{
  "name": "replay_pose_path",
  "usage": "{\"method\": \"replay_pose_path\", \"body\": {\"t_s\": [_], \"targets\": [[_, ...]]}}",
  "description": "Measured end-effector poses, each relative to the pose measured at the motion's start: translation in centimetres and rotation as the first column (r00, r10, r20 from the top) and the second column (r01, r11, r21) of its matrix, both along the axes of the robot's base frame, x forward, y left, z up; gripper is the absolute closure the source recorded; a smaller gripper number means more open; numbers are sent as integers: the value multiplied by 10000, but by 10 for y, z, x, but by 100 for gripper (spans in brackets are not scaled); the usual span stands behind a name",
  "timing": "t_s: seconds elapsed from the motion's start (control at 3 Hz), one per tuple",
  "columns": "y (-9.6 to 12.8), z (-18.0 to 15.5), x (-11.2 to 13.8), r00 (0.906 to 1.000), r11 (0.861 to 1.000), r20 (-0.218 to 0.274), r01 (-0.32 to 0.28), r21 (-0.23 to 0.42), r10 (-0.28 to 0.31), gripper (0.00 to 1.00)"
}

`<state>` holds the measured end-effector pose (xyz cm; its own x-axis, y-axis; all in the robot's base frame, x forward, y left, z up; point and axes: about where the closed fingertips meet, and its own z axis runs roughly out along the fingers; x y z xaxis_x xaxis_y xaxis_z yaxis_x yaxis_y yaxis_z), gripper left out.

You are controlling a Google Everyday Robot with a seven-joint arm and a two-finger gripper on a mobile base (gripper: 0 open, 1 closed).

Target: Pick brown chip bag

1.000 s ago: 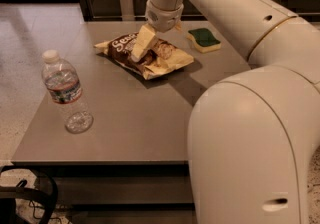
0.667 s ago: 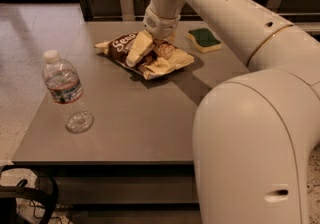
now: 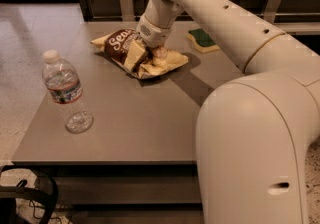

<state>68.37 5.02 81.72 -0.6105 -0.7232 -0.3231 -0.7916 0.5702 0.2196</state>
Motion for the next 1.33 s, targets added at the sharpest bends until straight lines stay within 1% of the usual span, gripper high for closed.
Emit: {"method": "replay_pose_path", "body": {"t_s": [0.67, 1.0, 1.33], "targets": [[0, 8, 0, 10000, 10000, -1, -1, 0, 1, 95], [0, 13, 0, 10000, 10000, 0, -2, 1, 2, 100], [0, 14, 0, 10000, 10000, 1, -2, 1, 2, 100]]}}
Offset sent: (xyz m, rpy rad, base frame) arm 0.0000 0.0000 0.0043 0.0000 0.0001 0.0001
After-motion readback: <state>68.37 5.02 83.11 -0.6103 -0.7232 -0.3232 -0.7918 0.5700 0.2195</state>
